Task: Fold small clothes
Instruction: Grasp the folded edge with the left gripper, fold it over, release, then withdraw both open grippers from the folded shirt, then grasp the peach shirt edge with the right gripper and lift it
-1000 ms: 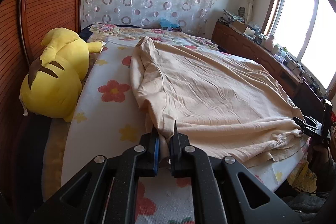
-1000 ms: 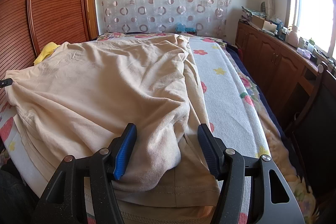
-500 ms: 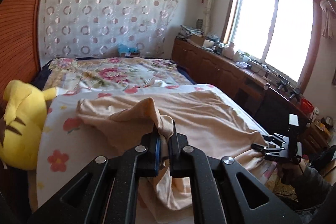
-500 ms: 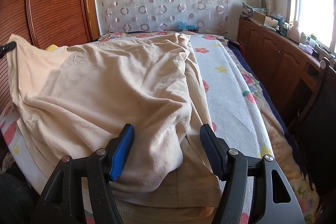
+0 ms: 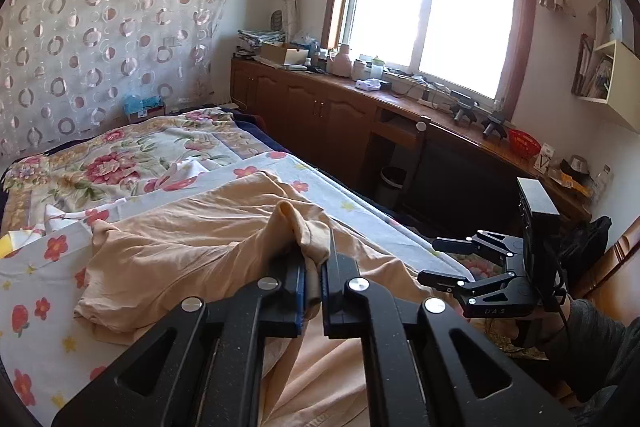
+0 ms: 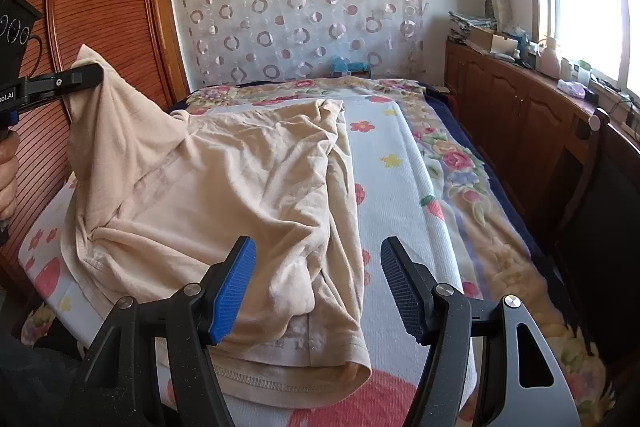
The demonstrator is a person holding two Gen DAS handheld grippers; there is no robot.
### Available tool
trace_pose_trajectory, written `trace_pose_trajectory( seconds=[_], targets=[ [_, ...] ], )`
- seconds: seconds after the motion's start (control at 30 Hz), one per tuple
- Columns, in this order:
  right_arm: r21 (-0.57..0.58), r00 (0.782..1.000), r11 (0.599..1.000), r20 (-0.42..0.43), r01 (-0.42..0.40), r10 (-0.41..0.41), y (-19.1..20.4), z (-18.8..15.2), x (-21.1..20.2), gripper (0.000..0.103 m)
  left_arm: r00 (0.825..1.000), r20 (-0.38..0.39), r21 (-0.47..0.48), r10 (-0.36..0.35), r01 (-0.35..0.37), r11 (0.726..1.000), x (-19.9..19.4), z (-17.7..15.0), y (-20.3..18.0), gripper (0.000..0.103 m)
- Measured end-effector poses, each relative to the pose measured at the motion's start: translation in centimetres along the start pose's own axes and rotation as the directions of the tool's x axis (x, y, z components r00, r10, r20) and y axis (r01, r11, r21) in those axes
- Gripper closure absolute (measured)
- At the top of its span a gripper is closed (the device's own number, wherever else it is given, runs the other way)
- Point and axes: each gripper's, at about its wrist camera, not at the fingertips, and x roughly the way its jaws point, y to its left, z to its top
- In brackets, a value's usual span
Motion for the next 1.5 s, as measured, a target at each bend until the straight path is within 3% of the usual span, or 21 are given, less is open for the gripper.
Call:
trace_pose_trajectory(
  seconds=[0.1,0.23,0.3,0.43,0.77,0.97,1.13,1.5],
  targets=[
    [-0.008,1.0,1.0,0.003,-0.014,0.014,0.5,-0.1,0.0,0.036,0.999,-0.04,-0.011,0.011,-0.012,1.0,0.5,-0.2,-0.1,0.096],
    [-0.026,1.0,0.999,-0.001,-0.029,0.029,1.5,-0.1,0.6,0.036,0.998,-0.043,-0.014,0.037,-0.038,0.999,-0.2,-0.8,0.7,0.066],
    [-0.034,0.999,0.999,0.0,-0.033,0.033,2.1,0.0,1.0,0.036,0.998,-0.034,-0.016,0.059,-0.059,0.998,-0.6,-1.1,1.0,0.058],
    [-0.048,0.999,0.998,0.002,-0.052,0.052,3.2,0.7,2.0,0.036,0.991,0.004,-0.041,0.136,-0.135,0.99,-2.9,-2.5,2.2,0.023],
    [-0.087,0.992,0.988,-0.013,-0.128,0.127,7.2,3.5,5.9,0.036,0.959,-0.02,-0.14,0.283,-0.283,0.949,-5.5,-7.5,6.4,0.023],
    [-0.146,0.984,0.973,-0.064,-0.176,0.168,10.7,5.1,8.6,0.036,0.944,-0.048,-0.196,0.326,-0.329,0.924,-6.2,-10.0,8.9,0.023],
    [-0.197,0.972,0.952,-0.083,-0.233,0.221,13.5,8.4,11.0,0.036,0.932,-0.044,-0.236,0.36,-0.36,0.903,-7.2,-10.8,10.6,0.023],
    [-0.276,0.933,0.901,-0.232,-0.334,0.275,21.2,14.6,22.1,0.036,0.903,-0.02,-0.28,0.429,-0.417,0.865,-9.3,-11.9,13.3,0.023]
  ],
)
